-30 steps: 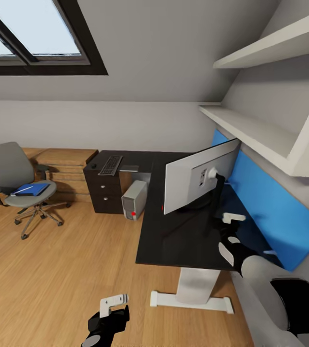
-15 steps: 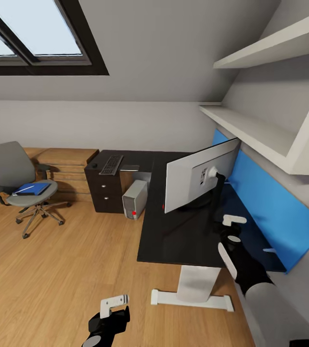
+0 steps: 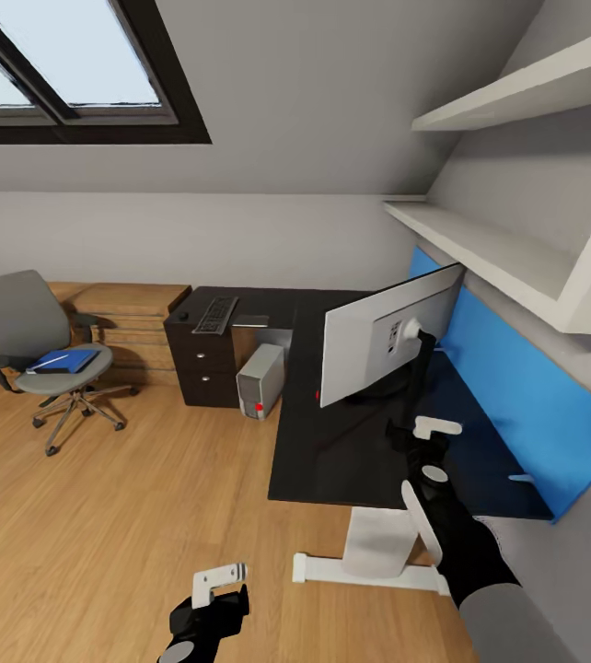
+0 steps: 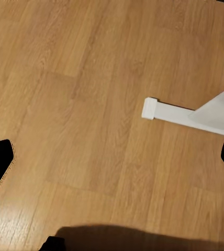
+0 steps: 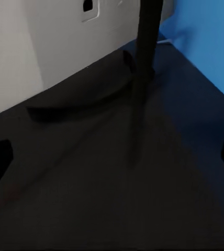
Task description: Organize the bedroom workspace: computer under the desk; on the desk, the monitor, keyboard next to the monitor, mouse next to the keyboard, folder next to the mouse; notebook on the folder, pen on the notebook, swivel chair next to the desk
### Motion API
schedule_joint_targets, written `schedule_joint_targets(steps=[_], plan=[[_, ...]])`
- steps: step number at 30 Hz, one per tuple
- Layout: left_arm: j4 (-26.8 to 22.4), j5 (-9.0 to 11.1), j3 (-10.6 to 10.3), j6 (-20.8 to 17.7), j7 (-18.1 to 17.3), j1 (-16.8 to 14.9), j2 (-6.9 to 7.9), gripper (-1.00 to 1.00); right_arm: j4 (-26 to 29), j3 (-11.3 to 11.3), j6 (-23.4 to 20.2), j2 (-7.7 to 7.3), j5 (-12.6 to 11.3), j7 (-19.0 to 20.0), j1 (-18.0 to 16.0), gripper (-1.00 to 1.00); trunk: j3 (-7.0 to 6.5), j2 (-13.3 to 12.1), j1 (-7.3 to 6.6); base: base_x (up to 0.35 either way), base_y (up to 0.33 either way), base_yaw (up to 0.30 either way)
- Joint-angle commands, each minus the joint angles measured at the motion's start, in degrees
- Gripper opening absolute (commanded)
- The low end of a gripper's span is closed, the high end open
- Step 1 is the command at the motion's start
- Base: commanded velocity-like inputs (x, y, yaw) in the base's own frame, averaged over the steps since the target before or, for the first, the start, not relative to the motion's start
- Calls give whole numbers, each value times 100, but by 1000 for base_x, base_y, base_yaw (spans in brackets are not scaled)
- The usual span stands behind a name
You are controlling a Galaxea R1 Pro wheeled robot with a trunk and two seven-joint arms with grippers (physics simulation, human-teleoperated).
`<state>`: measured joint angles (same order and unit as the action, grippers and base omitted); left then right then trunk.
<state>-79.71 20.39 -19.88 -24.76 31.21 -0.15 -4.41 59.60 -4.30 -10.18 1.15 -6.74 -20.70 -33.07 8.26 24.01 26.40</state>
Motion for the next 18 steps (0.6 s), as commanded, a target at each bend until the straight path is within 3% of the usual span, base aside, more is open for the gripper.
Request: schedule_joint_targets(steps=[1, 6, 7, 9, 18], plan=[[-10, 48, -7, -11, 43, -2, 2, 100, 64, -63, -21, 7, -36, -45, 33, 100, 11, 11, 4, 15, 262, 0], [-10, 52, -7, -10, 44, -2, 2, 100, 223, -320, -16, 32, 8, -51, 140, 100, 11, 11, 4, 67, 290, 0], [-10, 53, -14, -10, 43, -2, 2, 100, 268, -520, -1, 57, 27, -57, 170, 100, 11, 11, 4, 151, 313, 0], [-10, 53, -15, -10, 43, -2, 2, 100, 274, -603, 3, 63, 34, -62, 174, 100, 11, 11, 4, 158, 314, 0], [-10, 53, -16, -10, 43, -2, 2, 100, 280, -686, 7, 63, 48, -62, 178, 100, 11, 11, 4, 194, 298, 0]])
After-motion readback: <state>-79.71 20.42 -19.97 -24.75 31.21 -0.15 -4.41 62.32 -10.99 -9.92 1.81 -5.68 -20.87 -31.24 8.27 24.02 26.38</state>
